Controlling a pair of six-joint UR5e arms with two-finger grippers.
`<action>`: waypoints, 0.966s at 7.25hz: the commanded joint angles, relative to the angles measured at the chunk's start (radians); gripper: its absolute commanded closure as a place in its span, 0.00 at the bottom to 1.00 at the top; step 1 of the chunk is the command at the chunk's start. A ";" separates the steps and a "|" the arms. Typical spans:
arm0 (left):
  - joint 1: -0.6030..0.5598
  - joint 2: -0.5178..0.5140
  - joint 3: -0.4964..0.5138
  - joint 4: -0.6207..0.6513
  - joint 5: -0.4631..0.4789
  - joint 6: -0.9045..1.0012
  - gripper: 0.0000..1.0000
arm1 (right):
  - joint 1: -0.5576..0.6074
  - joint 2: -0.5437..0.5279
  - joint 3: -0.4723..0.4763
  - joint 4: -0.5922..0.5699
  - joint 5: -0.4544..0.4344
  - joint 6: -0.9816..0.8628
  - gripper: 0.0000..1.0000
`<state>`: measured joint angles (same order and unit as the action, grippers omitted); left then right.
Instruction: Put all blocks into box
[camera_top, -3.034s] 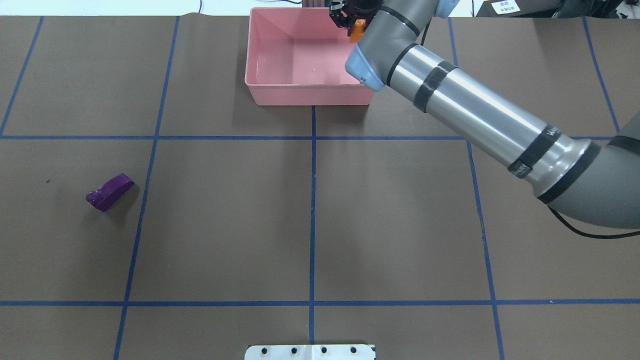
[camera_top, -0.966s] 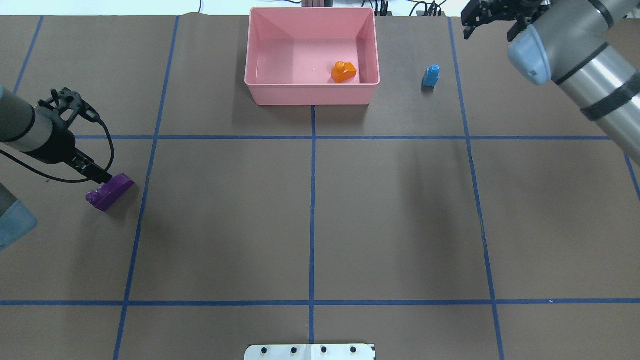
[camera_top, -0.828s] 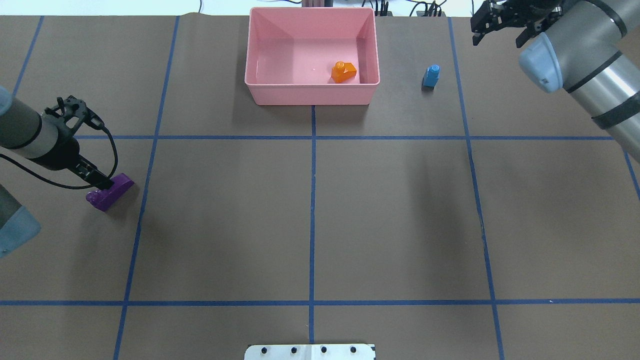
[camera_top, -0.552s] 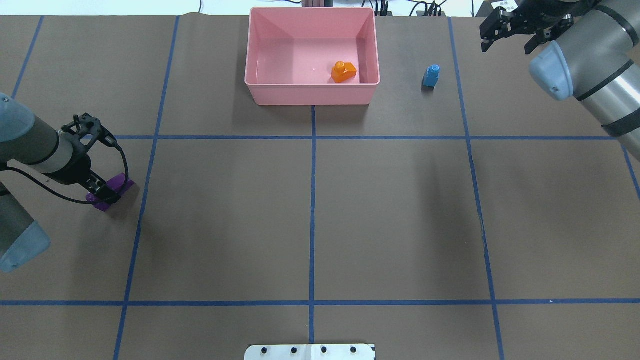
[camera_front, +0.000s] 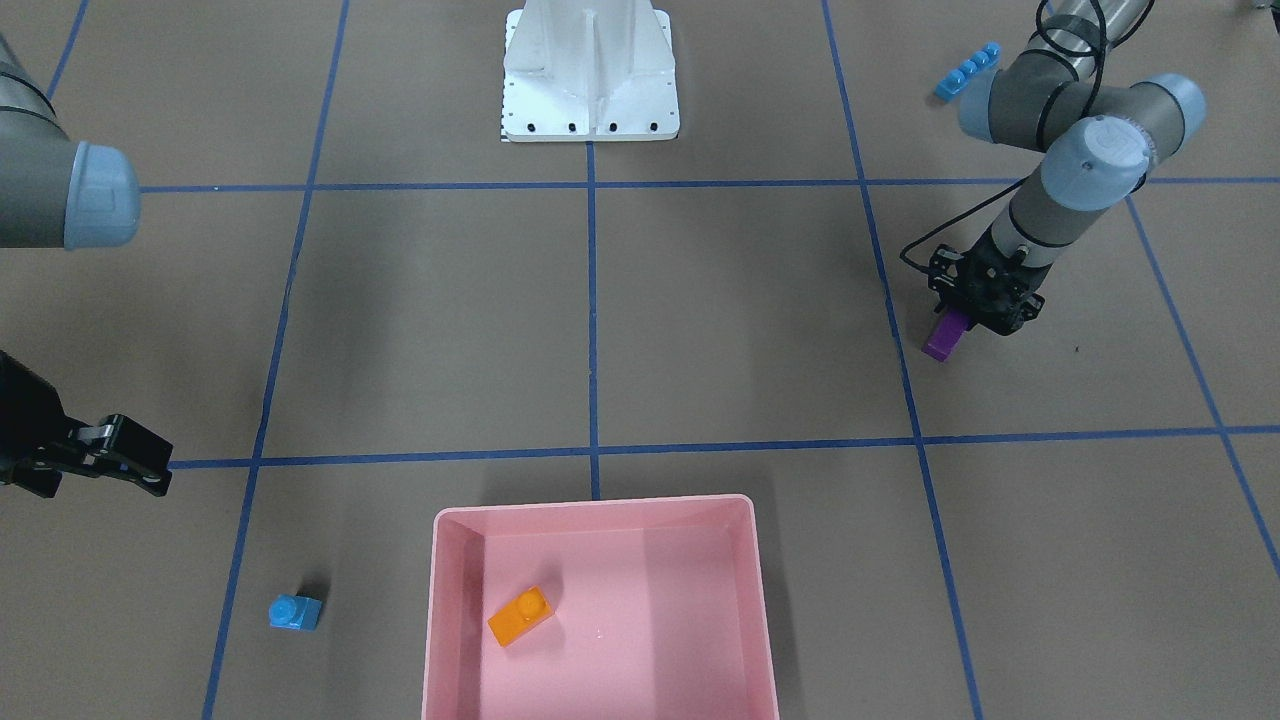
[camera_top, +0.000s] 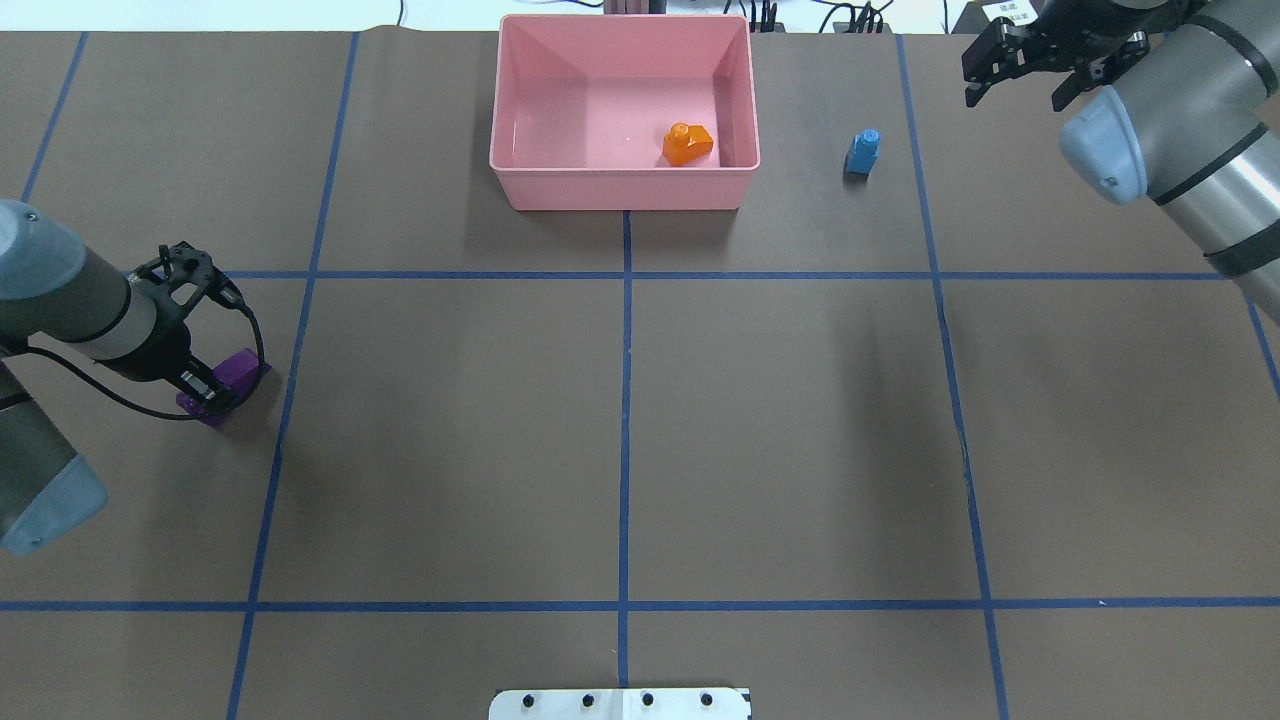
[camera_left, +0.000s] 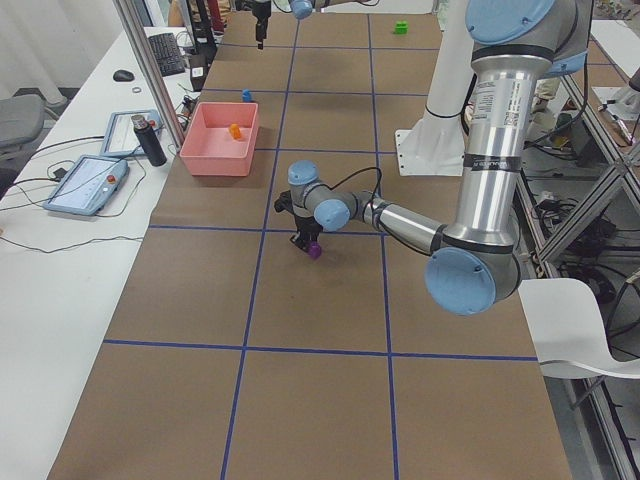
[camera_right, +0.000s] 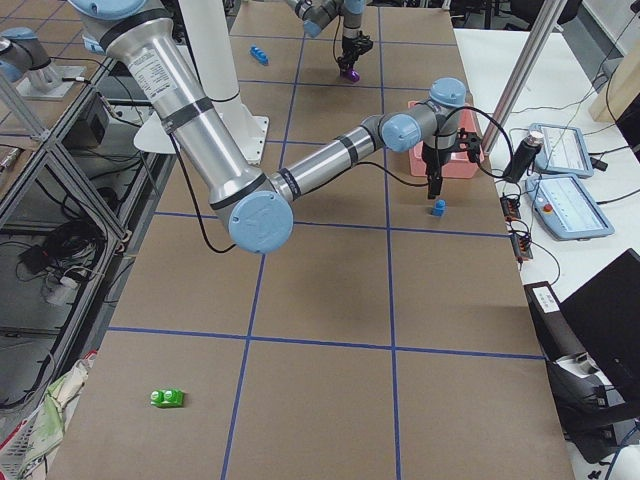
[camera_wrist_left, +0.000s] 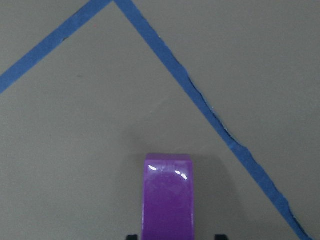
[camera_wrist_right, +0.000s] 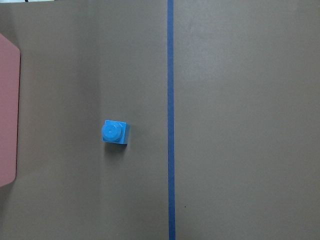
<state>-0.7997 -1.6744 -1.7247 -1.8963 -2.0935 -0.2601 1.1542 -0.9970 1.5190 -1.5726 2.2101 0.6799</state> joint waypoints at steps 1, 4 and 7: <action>-0.001 -0.008 -0.019 0.000 0.009 -0.092 1.00 | -0.002 0.000 -0.006 0.002 0.000 0.000 0.00; -0.064 -0.139 -0.075 0.025 0.003 -0.400 1.00 | -0.027 0.004 -0.045 0.025 -0.038 0.001 0.00; -0.110 -0.559 0.032 0.381 0.007 -0.490 1.00 | -0.028 0.015 -0.157 0.154 -0.044 0.003 0.00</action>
<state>-0.8868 -2.0582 -1.7506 -1.6550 -2.0865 -0.7250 1.1267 -0.9876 1.3972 -1.4506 2.1687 0.6824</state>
